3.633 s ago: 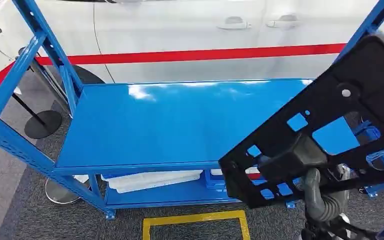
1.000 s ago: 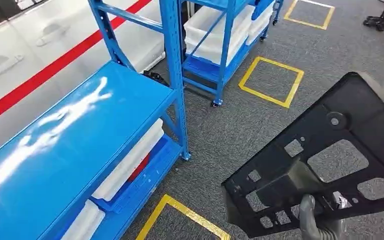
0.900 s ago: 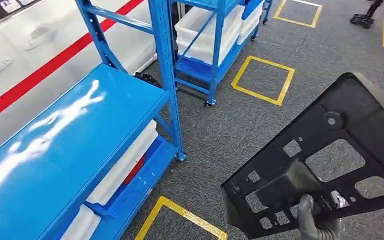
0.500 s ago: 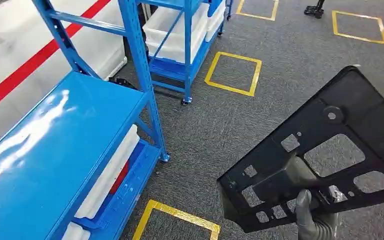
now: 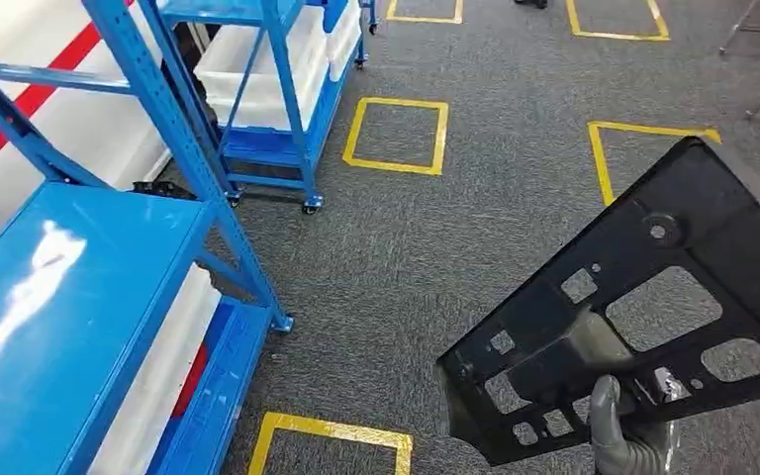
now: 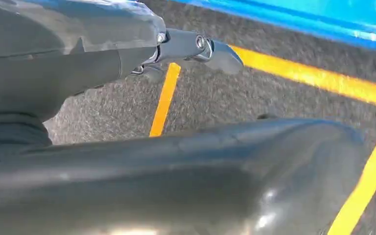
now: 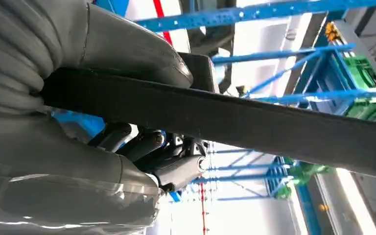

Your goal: Take the parts from the cabinet and place them on the table.

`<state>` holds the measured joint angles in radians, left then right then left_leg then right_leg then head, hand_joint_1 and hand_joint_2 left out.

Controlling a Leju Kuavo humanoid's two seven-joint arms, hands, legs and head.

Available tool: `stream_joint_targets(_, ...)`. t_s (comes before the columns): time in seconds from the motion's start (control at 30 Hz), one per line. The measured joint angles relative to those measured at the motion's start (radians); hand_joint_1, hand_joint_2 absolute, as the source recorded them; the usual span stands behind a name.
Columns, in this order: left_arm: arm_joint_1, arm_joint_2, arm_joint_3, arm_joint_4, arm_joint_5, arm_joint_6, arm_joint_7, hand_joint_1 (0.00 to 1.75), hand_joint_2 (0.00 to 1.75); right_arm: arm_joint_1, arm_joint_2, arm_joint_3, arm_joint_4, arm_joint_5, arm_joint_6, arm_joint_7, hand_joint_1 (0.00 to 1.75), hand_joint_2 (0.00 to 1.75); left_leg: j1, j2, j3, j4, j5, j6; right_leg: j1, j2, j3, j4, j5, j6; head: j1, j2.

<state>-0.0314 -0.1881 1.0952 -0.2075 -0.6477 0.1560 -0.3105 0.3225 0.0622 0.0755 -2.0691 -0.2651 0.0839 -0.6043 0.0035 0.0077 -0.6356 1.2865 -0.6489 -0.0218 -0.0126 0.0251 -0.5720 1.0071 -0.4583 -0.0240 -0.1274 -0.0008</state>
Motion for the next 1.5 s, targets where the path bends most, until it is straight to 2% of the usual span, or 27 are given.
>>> stream_joint_targets(0.07,0.002,0.0,0.002,0.0,0.005,0.002,0.001,0.0,0.0,-0.001,0.0,0.0,0.006,0.0,0.003,0.0,1.75,1.75,0.0,-0.001,-0.022,0.032,0.018,0.004,0.002,0.029,0.001,0.001,0.001,-0.001,0.0,0.0)
stream_joint_targets(0.13,0.0,0.0,0.004,0.0,0.009,0.003,0.002,0.0,0.0,-0.008,0.0,0.002,0.012,0.0,0.008,0.003,1.75,1.75,0.0,-0.015,0.04,-0.118,0.116,0.012,0.002,0.061,0.005,0.003,0.0,0.0,0.0,0.0)
stream_joint_targets(0.17,0.0,0.0,0.006,0.0,0.01,0.003,0.003,0.0,0.0,-0.013,0.0,0.002,0.015,0.0,0.01,0.003,1.75,1.75,0.001,-0.051,0.082,-0.214,0.166,0.017,0.001,0.074,0.007,0.004,-0.001,0.001,0.0,0.0)
stream_joint_targets(0.23,0.002,0.0,0.011,0.0,0.013,0.003,0.003,0.0,0.0,-0.025,0.0,0.003,0.021,0.0,0.016,0.006,1.75,1.75,0.006,-0.123,0.1,-0.28,0.169,0.023,0.001,0.096,-0.004,0.013,0.002,0.012,0.0,0.0)
stream_joint_targets(0.3,-0.004,0.0,0.016,0.0,0.019,0.003,0.005,0.0,0.0,-0.027,0.0,0.003,0.025,0.0,0.024,0.008,1.75,1.75,-0.001,-0.104,0.1,-0.277,0.168,0.024,-0.009,0.121,-0.017,0.009,0.008,0.028,0.0,0.0)
stream_joint_targets(0.37,-0.005,-0.002,0.019,0.0,0.021,0.001,0.005,0.0,0.0,-0.031,0.0,0.003,0.028,0.0,0.029,0.01,1.75,1.75,0.007,-0.075,0.101,-0.293,0.178,0.039,-0.007,0.144,-0.022,0.007,0.014,0.044,0.0,0.0)
stream_joint_targets(0.43,-0.006,-0.004,0.023,0.0,0.021,-0.001,0.003,0.0,0.0,-0.041,0.0,0.003,0.033,0.0,0.033,0.012,1.75,1.75,0.005,-0.042,0.105,-0.3,0.184,0.052,-0.002,0.028,-0.055,0.075,-0.038,0.041,0.001,0.0)
stream_joint_targets(0.5,-0.003,-0.004,0.025,0.0,0.022,-0.003,0.003,0.0,0.0,-0.052,0.002,0.004,0.04,0.001,0.035,0.013,1.75,1.75,-0.002,-0.005,0.104,-0.3,0.183,0.056,-0.003,-0.012,-0.132,0.236,-0.116,0.047,0.001,0.0)
stream_joint_targets(0.57,-0.003,-0.004,0.026,0.0,0.022,-0.004,0.003,0.0,0.0,-0.052,0.001,0.003,0.046,0.001,0.036,0.013,1.75,1.75,-0.005,0.026,0.102,-0.299,0.181,0.057,-0.004,-0.019,-0.171,0.323,-0.134,0.051,0.001,0.0)
stream_joint_targets(0.6,-0.004,-0.004,0.026,0.0,0.023,-0.008,0.002,0.0,0.0,-0.052,0.001,0.003,0.05,0.001,0.036,0.014,1.75,1.75,-0.005,0.043,0.102,-0.299,0.179,0.056,-0.004,-0.022,-0.153,0.292,-0.108,0.051,0.001,0.0)
stream_joint_targets(0.67,-0.007,-0.004,0.026,0.0,0.022,-0.017,0.0,0.0,0.0,-0.053,0.002,0.003,0.051,0.001,0.036,0.014,1.75,1.75,-0.006,0.069,0.106,-0.298,0.176,0.052,-0.002,-0.043,-0.052,0.118,-0.028,0.045,0.001,0.0)
stream_joint_targets(0.7,-0.008,-0.005,0.026,0.0,0.022,-0.018,0.0,0.0,0.0,-0.054,0.002,0.003,0.051,0.001,0.036,0.014,1.75,1.75,-0.008,0.077,0.111,-0.296,0.173,0.048,0.002,-0.091,0.0,0.035,-0.004,0.038,0.001,0.0)
stream_joint_targets(0.73,-0.007,-0.005,0.026,0.0,0.022,-0.018,-0.001,0.0,0.0,-0.061,0.002,0.003,0.051,0.001,0.037,0.014,1.75,1.75,-0.015,0.086,0.112,-0.294,0.169,0.042,0.016,-0.134,0.013,0.001,-0.018,0.031,0.001,0.0)
stream_joint_targets(0.77,-0.008,-0.005,0.026,0.0,0.022,-0.021,-0.004,0.0,0.0,-0.062,0.002,0.003,0.052,0.001,0.04,0.016,1.75,1.75,-0.016,0.097,0.113,-0.293,0.167,0.037,0.017,-0.108,0.01,0.003,-0.012,0.022,0.001,0.0)
stream_joint_targets(0.87,-0.012,-0.005,0.026,-0.001,0.02,-0.031,-0.008,0.0,0.0,-0.059,0.002,0.001,0.052,0.005,0.043,0.016,1.75,1.75,-0.018,0.133,0.124,-0.294,0.16,0.024,0.014,-0.072,0.007,-0.004,-0.007,0.008,0.001,0.0)
stream_joint_targets(0.9,-0.012,-0.004,0.026,-0.002,0.02,-0.032,-0.009,0.0,0.0,-0.058,0.003,0.0,0.051,0.006,0.045,0.016,1.75,1.75,-0.011,0.101,0.12,-0.28,0.147,0.017,0.007,-0.061,0.012,-0.009,-0.002,0.003,0.001,0.0)
stream_joint_targets(0.93,-0.011,-0.004,0.026,-0.002,0.02,-0.034,-0.011,0.0,0.0,-0.061,0.005,0.0,0.051,0.006,0.045,0.015,1.75,1.75,-0.009,0.043,0.102,-0.236,0.116,0.012,0.005,-0.05,0.011,-0.01,0.001,-0.004,0.0,0.0)
stream_joint_targets(0.97,-0.01,-0.004,0.026,-0.002,0.019,-0.039,-0.012,0.0,0.0,-0.063,0.008,-0.001,0.052,0.007,0.047,0.015,1.75,1.75,-0.006,0.014,0.07,-0.163,0.074,0.01,0.005,-0.038,0.009,-0.01,0.002,-0.007,0.0,0.0)
stream_joint_targets(1.03,-0.007,-0.003,0.027,-0.002,0.019,-0.044,-0.014,0.0,0.0,-0.062,0.011,-0.002,0.055,0.015,0.058,0.015,1.75,1.75,-0.002,-0.001,-0.006,0.003,0.003,0.005,0.006,-0.011,0.007,-0.009,0.003,-0.01,0.0,0.0)
stream_joint_targets(1.07,-0.006,-0.003,0.027,-0.002,0.019,-0.046,-0.014,0.0,0.0,-0.061,0.012,-0.002,0.058,0.016,0.06,0.016,1.75,1.75,-0.001,-0.001,-0.026,0.041,0.004,0.003,0.007,0.007,0.007,-0.008,0.003,-0.01,0.0,0.0)
stream_joint_targets(1.17,-0.006,-0.003,0.027,-0.002,0.019,-0.049,-0.015,0.0,0.0,-0.061,0.012,-0.002,0.063,0.016,0.06,0.016,1.75,1.75,0.004,-0.008,0.035,-0.102,0.107,0.004,0.005,0.049,0.011,-0.003,0.002,-0.007,0.0,0.0)
stream_joint_targets(1.2,-0.006,-0.002,0.027,-0.002,0.019,-0.049,-0.015,0.0,0.0,-0.061,0.013,-0.003,0.063,0.016,0.06,0.016,1.75,1.75,0.01,-0.042,0.088,-0.222,0.168,0.006,0.004,0.066,0.012,0.001,-0.001,-0.003,0.001,0.0)
stream_joint_targets(1.23,-0.006,-0.002,0.027,-0.002,0.019,-0.05,-0.015,0.0,0.0,-0.061,0.015,-0.003,0.063,0.016,0.06,0.016,1.75,1.75,0.012,-0.105,0.104,-0.265,0.16,0.008,0.008,0.08,0.006,0.007,-0.003,0.004,0.001,0.0)
stream_joint_targets(1.37,-0.008,0.001,0.028,-0.003,0.019,-0.05,-0.016,0.0,0.0,-0.062,0.017,-0.005,0.065,0.016,0.062,0.016,1.75,1.75,0.009,-0.07,0.106,-0.281,0.166,0.027,0.0,0.128,-0.017,0.005,0.012,0.035,0.001,0.0)
stream_joint_targets(1.4,-0.01,0.0,0.029,-0.003,0.019,-0.05,-0.016,0.0,0.0,-0.062,0.017,-0.006,0.065,0.017,0.063,0.016,1.75,1.75,0.015,-0.054,0.107,-0.291,0.173,0.037,-0.002,0.12,-0.018,0.006,0.009,0.039,0.001,0.0)
stream_joint_targets(1.43,-0.011,0.0,0.029,-0.003,0.019,-0.05,-0.016,0.0,0.0,-0.065,0.017,-0.007,0.065,0.017,0.064,0.016,1.75,1.75,0.013,-0.042,0.108,-0.296,0.176,0.043,0.003,0.055,-0.03,0.035,-0.016,0.042,0.001,0.0)
stream_joint_targets(1.5,-0.007,0.0,0.029,-0.003,0.019,-0.049,-0.014,0.0,0.0,-0.077,0.017,-0.006,0.067,0.019,0.069,0.017,1.75,1.75,0.007,-0.01,0.106,-0.298,0.175,0.048,0.001,-0.007,-0.102,0.184,-0.099,0.05,0.001,0.0)
